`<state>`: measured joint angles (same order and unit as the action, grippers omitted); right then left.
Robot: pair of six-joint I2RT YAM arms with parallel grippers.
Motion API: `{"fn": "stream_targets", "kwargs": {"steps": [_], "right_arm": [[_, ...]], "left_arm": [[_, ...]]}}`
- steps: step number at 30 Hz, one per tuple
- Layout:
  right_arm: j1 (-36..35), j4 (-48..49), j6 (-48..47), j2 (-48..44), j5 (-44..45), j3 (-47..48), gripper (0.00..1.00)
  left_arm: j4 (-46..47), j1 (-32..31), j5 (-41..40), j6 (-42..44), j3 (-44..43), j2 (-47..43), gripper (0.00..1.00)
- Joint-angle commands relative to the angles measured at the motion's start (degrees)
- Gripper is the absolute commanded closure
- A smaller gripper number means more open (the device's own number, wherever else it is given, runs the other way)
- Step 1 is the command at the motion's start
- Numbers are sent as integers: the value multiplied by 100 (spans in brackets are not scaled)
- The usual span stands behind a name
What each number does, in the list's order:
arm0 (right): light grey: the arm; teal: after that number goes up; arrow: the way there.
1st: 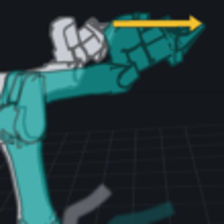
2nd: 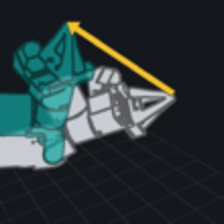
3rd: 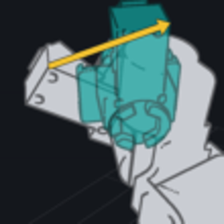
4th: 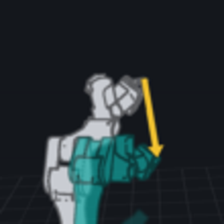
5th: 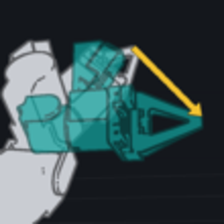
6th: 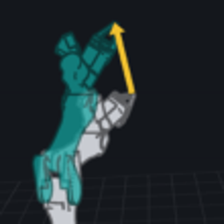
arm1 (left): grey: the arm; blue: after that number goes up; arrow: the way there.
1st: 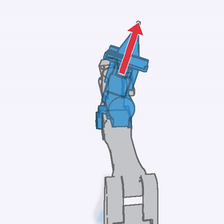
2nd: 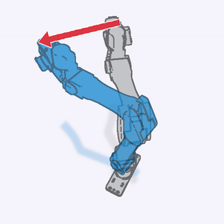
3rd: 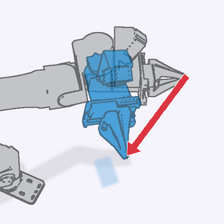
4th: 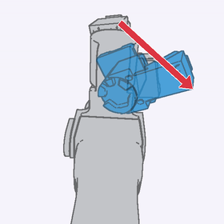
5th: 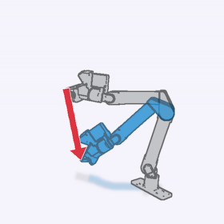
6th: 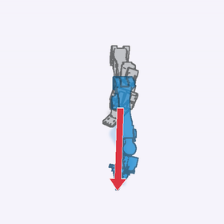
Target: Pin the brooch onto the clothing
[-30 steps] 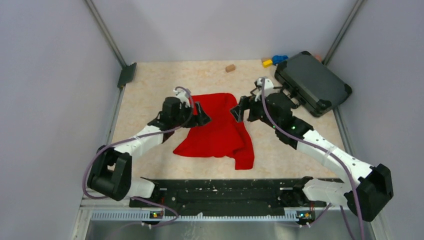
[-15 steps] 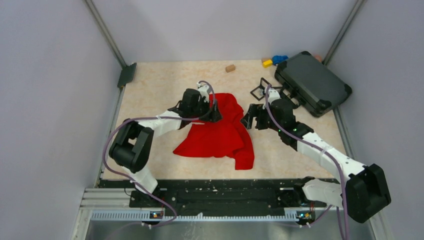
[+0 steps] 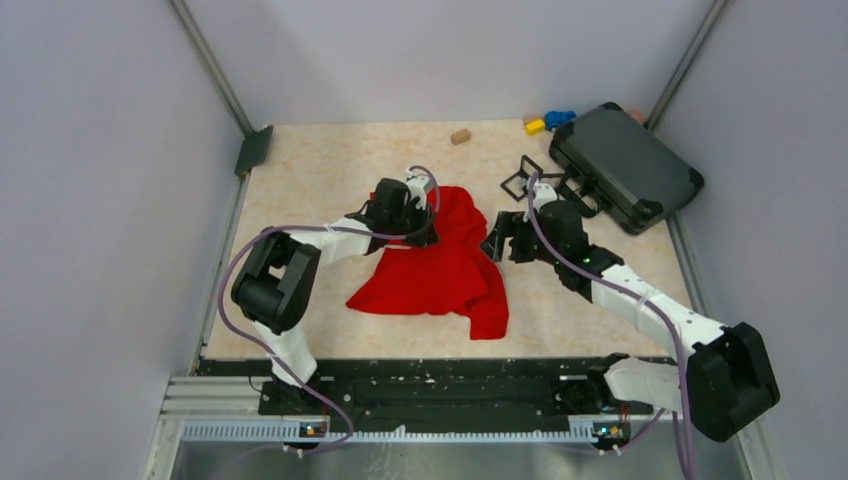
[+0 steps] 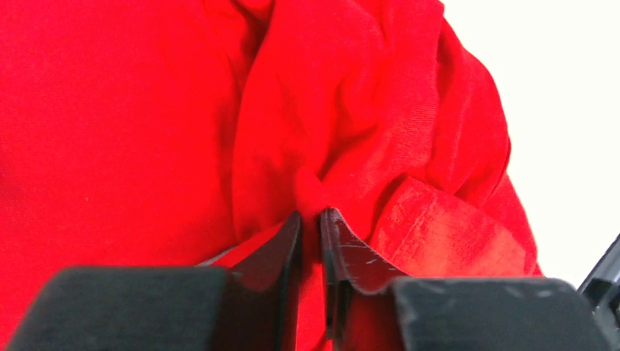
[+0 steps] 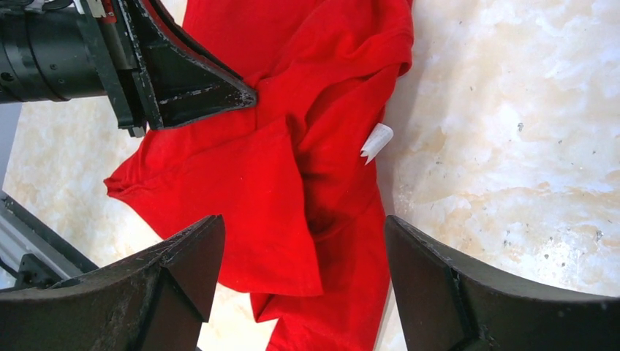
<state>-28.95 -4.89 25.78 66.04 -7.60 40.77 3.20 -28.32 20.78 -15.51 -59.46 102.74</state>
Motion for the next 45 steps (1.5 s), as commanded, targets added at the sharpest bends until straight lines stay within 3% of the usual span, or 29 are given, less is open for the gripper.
{"fn": "stream_targets", "kwargs": {"steps": [1, 2, 7, 14, 20, 25, 30, 45], "right_arm": [[54, 56, 7, -19, 116, 40, 19], [56, 39, -13, -11, 141, 56, 19], [56, -97, -153, 146, 340, 252, 20], [56, 174, -239, 717, 209, 770, 22], [-44, 843, -77, 1443, -285, 1102, 22], [-258, 1089, -97, 2386, -349, 1612, 24], [-479, 1048, -250, 3510, -607, 2533, 30], [-1124, 620, -468, 6053, -1137, 5372, 28]], "left_arm": [[271, -23, 159, -28, 17, -204, 93], [322, -25, 83, -76, 117, -379, 100], [333, -32, -428, -206, 867, -1729, 100], [-1208, -20, -1820, -441, 1885, -3385, 100], [-2320, -24, -2773, -1266, 2608, -4268, 100], [-2625, -24, -2973, -1648, 3035, -4919, 100], [-2549, -25, -2924, -1796, 3232, -5295, 100], [-2784, -21, -2993, -1662, 3043, -5394, 100]]}}
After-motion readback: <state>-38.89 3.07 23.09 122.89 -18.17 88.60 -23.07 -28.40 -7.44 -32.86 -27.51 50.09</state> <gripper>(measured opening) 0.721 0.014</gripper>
